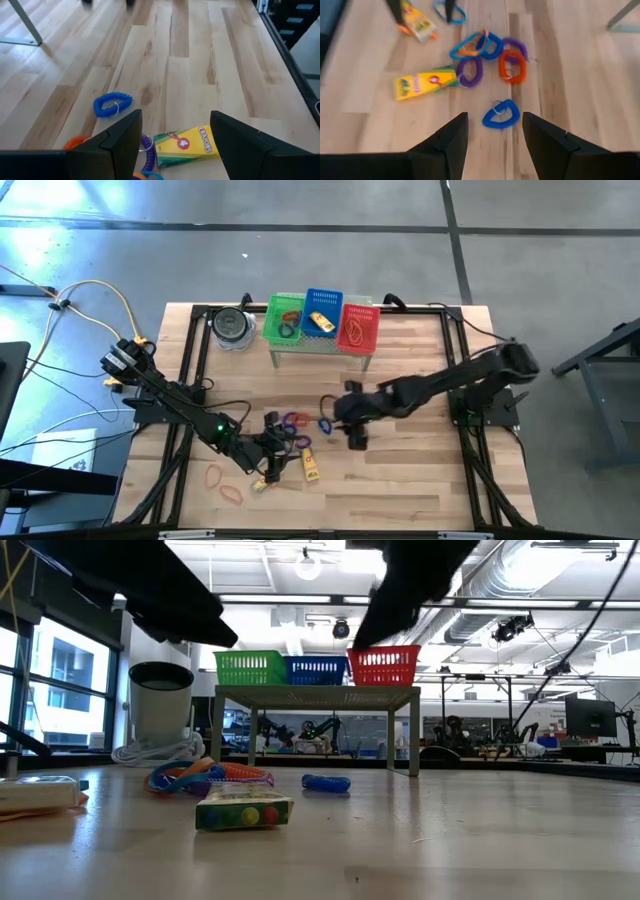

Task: Pick & Place Office Desk Supplies
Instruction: Put the blue spring keychain into the green bin on the shelf

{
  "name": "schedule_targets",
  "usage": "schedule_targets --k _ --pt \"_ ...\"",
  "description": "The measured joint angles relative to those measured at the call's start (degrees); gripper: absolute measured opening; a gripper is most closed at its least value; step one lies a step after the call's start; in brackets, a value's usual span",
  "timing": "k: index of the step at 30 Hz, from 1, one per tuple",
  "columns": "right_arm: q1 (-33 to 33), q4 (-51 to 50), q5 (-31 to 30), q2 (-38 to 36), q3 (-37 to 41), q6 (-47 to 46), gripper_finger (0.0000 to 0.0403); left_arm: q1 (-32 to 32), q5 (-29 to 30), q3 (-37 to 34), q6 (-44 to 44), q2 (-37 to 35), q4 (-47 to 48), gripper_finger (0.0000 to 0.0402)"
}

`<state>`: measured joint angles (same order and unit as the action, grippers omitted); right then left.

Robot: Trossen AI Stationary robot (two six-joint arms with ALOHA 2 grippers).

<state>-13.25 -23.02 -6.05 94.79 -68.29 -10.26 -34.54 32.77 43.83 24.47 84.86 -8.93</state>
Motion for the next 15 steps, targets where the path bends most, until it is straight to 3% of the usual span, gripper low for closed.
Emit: schedule_targets --k 7,15 --pt "0.9 6.8 -3.9 12.0 0.0 -0.8 0.0176 -0.2 -0.1 0.0 1.4 0.0 1.4 0.0227" --pt "2.5 7.4 -6.9 15.4 0.0 -6.2 0.0176 -0.3 -0.1 0.0 3.0 0.0 1.8 0.0227"
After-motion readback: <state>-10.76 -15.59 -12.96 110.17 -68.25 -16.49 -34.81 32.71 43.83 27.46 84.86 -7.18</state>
